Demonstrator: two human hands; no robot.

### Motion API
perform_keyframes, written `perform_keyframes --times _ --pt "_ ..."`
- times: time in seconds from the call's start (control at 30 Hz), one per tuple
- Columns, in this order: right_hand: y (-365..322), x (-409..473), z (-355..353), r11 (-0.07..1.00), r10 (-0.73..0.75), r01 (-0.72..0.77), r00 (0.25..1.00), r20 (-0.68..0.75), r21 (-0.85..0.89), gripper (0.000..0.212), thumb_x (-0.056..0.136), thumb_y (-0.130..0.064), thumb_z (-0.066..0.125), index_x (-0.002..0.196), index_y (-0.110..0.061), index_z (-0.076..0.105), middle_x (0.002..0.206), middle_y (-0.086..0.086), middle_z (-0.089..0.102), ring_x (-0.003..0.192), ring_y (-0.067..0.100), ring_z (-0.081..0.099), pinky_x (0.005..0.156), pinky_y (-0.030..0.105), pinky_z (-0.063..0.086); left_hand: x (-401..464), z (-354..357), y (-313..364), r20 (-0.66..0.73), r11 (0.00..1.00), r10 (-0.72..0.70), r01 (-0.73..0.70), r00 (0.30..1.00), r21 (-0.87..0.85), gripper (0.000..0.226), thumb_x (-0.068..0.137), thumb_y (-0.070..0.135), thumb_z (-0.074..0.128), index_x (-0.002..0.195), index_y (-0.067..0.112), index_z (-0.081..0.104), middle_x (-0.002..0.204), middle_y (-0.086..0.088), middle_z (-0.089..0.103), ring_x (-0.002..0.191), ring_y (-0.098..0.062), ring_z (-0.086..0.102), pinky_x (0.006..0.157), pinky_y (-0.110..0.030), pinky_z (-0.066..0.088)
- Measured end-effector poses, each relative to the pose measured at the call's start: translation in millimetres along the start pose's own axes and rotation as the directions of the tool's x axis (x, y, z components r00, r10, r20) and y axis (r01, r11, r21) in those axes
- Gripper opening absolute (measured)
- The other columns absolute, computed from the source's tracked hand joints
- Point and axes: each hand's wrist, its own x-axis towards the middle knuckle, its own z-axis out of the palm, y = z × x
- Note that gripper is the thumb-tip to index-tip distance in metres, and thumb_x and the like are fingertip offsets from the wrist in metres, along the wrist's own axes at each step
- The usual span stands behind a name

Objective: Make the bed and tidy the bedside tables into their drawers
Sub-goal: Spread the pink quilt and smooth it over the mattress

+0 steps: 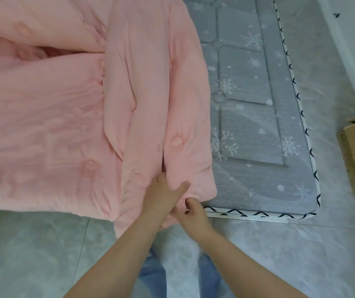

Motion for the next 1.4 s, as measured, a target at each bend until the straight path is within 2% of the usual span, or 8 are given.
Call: perform_keyframes --times 0.13,0.27,0.37,0.5,0.63,0.9,1.23,1.4 --pt "3.7 4.7 -34.4 0.998 0.016 -0.031 0.966 0.257 0.056 0.014 0.094 -0.017 0.062 0.085 -0.007 0.066 0.08 0.002 0.065 0.076 0.006 0.059 0.07 0.013 0.045 11.3 8.5 8.1 -0.054 0.995 -0.102 0.102 0.993 -0.002 0.04 0.088 0.025 0.055 0.124 0.008 0.054 0.116 -0.014 0.064 0.106 -0.034 0.059 0.082 -0.032 0.044" --pt "24.4 27.4 -103.3 0.963 0.202 -0.17 0.968 -0.147 0.21 0.027 0.092 -0.028 0.062 0.07 -0.013 0.063 0.062 0.002 0.062 0.067 0.02 0.058 0.069 0.033 0.047 -6.7 28.0 34.1 -0.088 0.982 -0.156 0.146 0.984 -0.116 0.012 0.091 0.014 0.051 0.08 0.014 0.057 0.078 -0.005 0.058 0.08 -0.024 0.051 0.059 -0.03 0.03" --pt "38.7 45.9 -150.4 0.939 0.315 -0.277 0.931 -0.183 0.203 0.035 0.084 -0.051 0.065 0.086 -0.016 0.065 0.087 0.006 0.07 0.083 0.02 0.061 0.087 0.039 0.05 -15.9 48.7 53.0 -0.05 0.968 -0.155 0.142 0.987 -0.208 0.021 0.089 0.012 0.05 0.07 0.019 0.052 0.075 -0.001 0.056 0.075 -0.02 0.049 0.057 -0.025 0.034" --pt "26.3 81.4 -200.9 0.94 0.315 -0.301 0.946 -0.076 0.16 0.111 0.051 -0.084 0.065 0.138 -0.017 0.05 0.136 0.004 0.057 0.121 0.02 0.055 0.109 0.041 0.04 -16.9 77.9 93.2 0.023 0.934 -0.139 0.138 0.99 -0.329 0.008 0.074 0.021 0.051 0.068 0.017 0.049 0.066 0.002 0.051 0.067 -0.018 0.045 0.061 -0.03 0.032" --pt "11.1 123.5 -229.6 0.898 0.376 -0.348 0.925 -0.059 0.27 0.136 0.038 -0.087 0.071 0.15 -0.024 0.03 0.148 -0.006 0.043 0.133 0.022 0.046 0.116 0.043 0.031 -17.0 101.9 101.4 0.128 0.846 -0.132 0.179 0.983 -0.502 0.023 0.084 0.002 0.048 0.07 0.02 0.055 0.059 0.007 0.055 0.056 -0.012 0.051 0.057 -0.022 0.038" --pt "-36.6 155.1 -234.0 0.985 0.159 -0.147 0.978 -0.134 0.094 0.078 0.069 -0.054 0.08 0.134 -0.023 0.051 0.125 -0.008 0.058 0.11 0.018 0.055 0.1 0.031 0.041 -12.2 131.1 63.3 0.16 0.823 -0.209 0.262 0.965 -0.504 0.024 0.087 0.002 0.046 0.072 0.02 0.051 0.068 0.002 0.052 0.065 -0.015 0.047 0.063 -0.026 0.037" --pt "-23.3 164.1 -274.2 0.986 0.03 -0.082 0.942 -0.333 -0.145 0.056 0.074 -0.038 0.079 0.118 -0.007 0.064 0.11 0.011 0.068 0.098 0.03 0.064 0.09 0.042 0.053 -12.2 178.8 85.9 0.1 0.878 -0.244 0.263 0.965 -0.401 0.014 0.087 0.02 0.05 0.098 0.023 0.057 0.092 0.007 0.063 0.09 -0.017 0.057 0.076 -0.027 0.042" --pt "-19.0 167.4 -341.2 0.996 0.049 -0.073 0.935 -0.352 -0.055 0.062 0.077 -0.03 0.079 0.128 -0.002 0.056 0.123 0.015 0.062 0.105 0.03 0.058 0.086 0.029 0.041 -8.1 217.5 136.2 -0.025 0.917 -0.28 0.259 0.96 -0.302 0.025 0.071 0.037 0.046 0.093 0.03 0.055 0.09 0.004 0.062 0.094 -0.026 0.061 0.087 -0.038 0.049"
